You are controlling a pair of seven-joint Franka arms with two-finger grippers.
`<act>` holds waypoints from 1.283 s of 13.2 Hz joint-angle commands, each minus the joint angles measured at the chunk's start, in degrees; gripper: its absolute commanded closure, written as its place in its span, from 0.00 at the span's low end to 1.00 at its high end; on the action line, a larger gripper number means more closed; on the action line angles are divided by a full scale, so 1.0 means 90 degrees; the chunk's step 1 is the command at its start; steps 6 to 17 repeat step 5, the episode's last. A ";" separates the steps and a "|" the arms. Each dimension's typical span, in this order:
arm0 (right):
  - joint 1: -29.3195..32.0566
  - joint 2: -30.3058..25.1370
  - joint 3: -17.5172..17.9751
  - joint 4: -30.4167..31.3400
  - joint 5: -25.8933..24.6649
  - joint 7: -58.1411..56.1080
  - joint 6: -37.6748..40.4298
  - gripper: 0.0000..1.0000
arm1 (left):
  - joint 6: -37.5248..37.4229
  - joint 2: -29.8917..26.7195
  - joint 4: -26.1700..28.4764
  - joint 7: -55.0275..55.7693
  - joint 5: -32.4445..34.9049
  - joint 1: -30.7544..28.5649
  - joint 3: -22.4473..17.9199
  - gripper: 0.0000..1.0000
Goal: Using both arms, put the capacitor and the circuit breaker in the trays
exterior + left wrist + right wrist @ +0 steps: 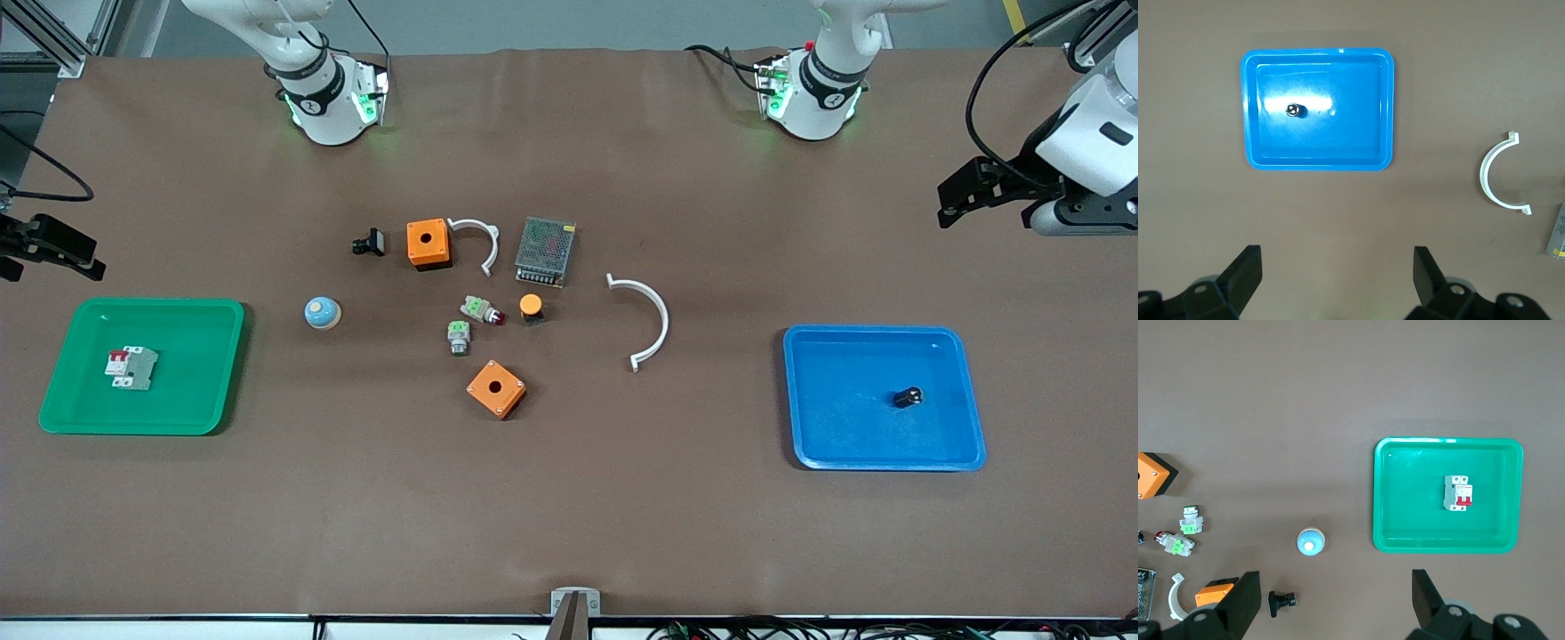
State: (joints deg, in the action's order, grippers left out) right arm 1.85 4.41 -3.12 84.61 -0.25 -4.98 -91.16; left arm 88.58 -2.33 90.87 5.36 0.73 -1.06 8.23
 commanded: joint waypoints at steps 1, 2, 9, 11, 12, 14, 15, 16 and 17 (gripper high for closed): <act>-0.0059 -0.0391 -0.0025 0.0403 -0.0089 0.0055 -0.0008 0.00 | -0.0057 -0.0034 -0.0028 0.0059 0.0007 -0.0038 0.0062 0.00; -0.0059 -0.0411 -0.0025 0.0443 -0.0089 0.0055 -0.0008 0.00 | -0.0037 -0.0015 -0.0086 0.0001 0.0007 -0.0058 0.0053 0.00; -0.0059 -0.0441 -0.0025 0.0472 -0.0089 0.0046 -0.0008 0.00 | -0.0056 0.0122 -0.0350 0.0059 0.0016 -0.0058 0.0023 0.00; -0.0059 -0.0441 -0.0025 0.0472 -0.0089 0.0046 -0.0008 0.00 | -0.0056 0.0122 -0.0350 0.0059 0.0016 -0.0058 0.0023 0.00; -0.0059 -0.0441 -0.0025 0.0472 -0.0089 0.0046 -0.0008 0.00 | -0.0056 0.0122 -0.0350 0.0059 0.0016 -0.0058 0.0023 0.00; -0.0059 -0.0441 -0.0025 0.0472 -0.0089 0.0046 -0.0008 0.00 | -0.0056 0.0122 -0.0350 0.0059 0.0016 -0.0058 0.0023 0.00; -0.0059 -0.0441 -0.0025 0.0472 -0.0089 0.0046 -0.0008 0.00 | -0.0056 0.0122 -0.0350 0.0059 0.0016 -0.0058 0.0023 0.00; -0.0059 -0.0441 -0.0025 0.0472 -0.0089 0.0046 -0.0008 0.00 | -0.0056 0.0122 -0.0350 0.0059 0.0016 -0.0058 0.0023 0.00; -0.0059 -0.0441 -0.0025 0.0472 -0.0089 0.0046 -0.0008 0.00 | -0.0056 0.0122 -0.0350 0.0059 0.0016 -0.0058 0.0023 0.00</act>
